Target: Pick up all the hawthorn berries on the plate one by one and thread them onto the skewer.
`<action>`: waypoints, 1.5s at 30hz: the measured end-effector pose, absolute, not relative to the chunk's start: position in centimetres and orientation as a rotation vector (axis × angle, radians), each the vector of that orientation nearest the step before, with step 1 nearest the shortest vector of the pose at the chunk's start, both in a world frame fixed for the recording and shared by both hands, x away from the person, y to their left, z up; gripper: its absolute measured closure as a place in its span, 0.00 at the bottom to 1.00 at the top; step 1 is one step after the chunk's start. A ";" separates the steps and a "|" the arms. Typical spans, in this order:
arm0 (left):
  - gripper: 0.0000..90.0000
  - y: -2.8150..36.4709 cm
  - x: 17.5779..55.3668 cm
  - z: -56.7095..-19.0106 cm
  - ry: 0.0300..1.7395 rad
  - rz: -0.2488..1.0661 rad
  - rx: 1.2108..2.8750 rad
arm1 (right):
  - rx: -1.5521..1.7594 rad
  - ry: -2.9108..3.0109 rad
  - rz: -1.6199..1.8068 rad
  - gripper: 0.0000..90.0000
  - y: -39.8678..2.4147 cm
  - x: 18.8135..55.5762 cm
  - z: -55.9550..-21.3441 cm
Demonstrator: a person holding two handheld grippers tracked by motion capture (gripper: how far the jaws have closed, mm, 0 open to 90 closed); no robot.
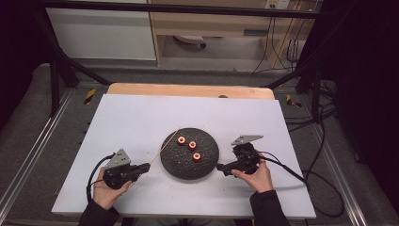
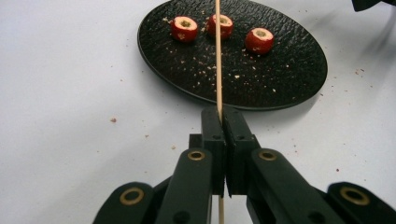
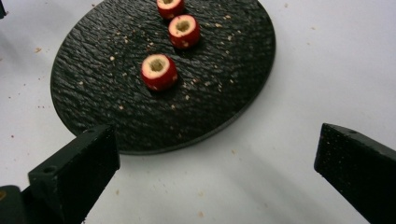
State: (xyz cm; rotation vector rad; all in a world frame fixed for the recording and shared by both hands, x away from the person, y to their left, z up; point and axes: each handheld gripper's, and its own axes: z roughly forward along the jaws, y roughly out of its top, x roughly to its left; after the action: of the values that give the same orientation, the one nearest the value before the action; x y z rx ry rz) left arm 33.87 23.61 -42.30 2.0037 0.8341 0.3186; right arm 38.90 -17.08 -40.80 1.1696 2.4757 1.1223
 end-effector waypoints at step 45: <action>0.98 24.0 33.4 -42.8 0.796 0.315 2.026 | 1.270 2.807 0.764 0.60 -6.8 45.2 -41.0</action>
State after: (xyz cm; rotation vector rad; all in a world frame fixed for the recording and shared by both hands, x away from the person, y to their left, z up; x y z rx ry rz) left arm 33.37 24.02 -42.85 2.0255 0.7959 0.3154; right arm 45.21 -6.80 -41.00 1.2698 2.8072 0.7641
